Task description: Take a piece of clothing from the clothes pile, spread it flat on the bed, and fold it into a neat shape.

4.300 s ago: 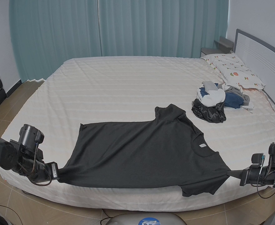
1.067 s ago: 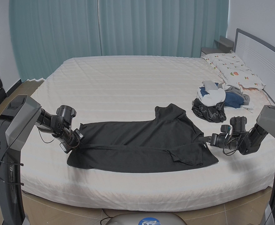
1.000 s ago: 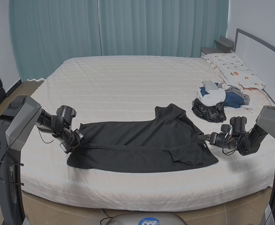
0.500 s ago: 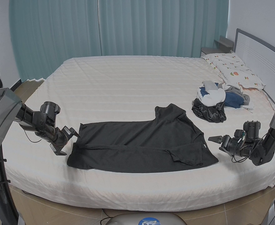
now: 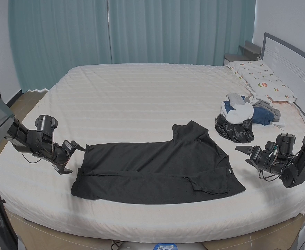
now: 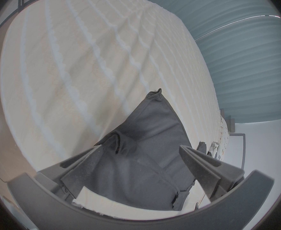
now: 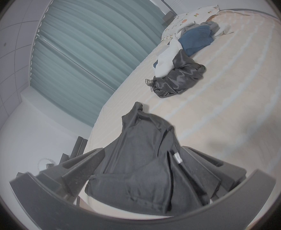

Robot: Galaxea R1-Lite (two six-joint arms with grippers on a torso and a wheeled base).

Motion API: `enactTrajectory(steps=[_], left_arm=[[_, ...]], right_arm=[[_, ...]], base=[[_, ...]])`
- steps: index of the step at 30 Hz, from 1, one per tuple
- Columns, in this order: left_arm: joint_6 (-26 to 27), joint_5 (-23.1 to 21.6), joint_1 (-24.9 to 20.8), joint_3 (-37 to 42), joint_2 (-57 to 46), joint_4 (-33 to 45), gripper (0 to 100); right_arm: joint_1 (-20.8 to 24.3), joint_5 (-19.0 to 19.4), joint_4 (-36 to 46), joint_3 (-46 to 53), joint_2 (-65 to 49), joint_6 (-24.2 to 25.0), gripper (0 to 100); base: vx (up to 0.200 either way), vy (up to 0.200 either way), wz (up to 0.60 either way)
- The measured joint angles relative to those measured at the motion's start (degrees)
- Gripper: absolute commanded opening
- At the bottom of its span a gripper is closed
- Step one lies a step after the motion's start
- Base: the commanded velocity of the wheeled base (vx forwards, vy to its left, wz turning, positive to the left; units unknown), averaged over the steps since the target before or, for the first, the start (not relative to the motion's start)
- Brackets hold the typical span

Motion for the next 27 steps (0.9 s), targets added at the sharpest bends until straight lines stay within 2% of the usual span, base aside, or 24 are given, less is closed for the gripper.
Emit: enactTrajectory(steps=[9, 17, 20, 23, 27], left_arm=[[0.6, 0.7, -3.1, 0.5, 1.9, 0.0, 100], [0.9, 2.4, -4.4, 2.5, 2.2, 0.2, 100], [3.0, 2.9, -4.8, 2.8, 2.3, 0.4, 100], [6.5, 5.4, -5.3, 3.5, 2.3, 0.7, 100], [7.5, 8.4, -6.2, 4.6, 2.2, 0.8, 100]], right_arm=[[2.7, -0.6, -0.1, -1.4, 2.3, 0.0, 100], [2.7, -0.7, -0.5, 0.2, 2.9, -0.2, 100], [2.7, -0.7, -0.5, 0.5, 3.0, -0.2, 100], [2.7, -0.7, -0.6, 0.7, 3.0, -0.3, 100], [2.7, -0.7, -0.6, 1.0, 3.0, -0.3, 100]], base=[[0.0, 0.0, 0.0], [0.0, 0.0, 0.0], [0.0, 0.0, 0.0], [0.0, 0.0, 0.0], [0.0, 0.0, 0.0]])
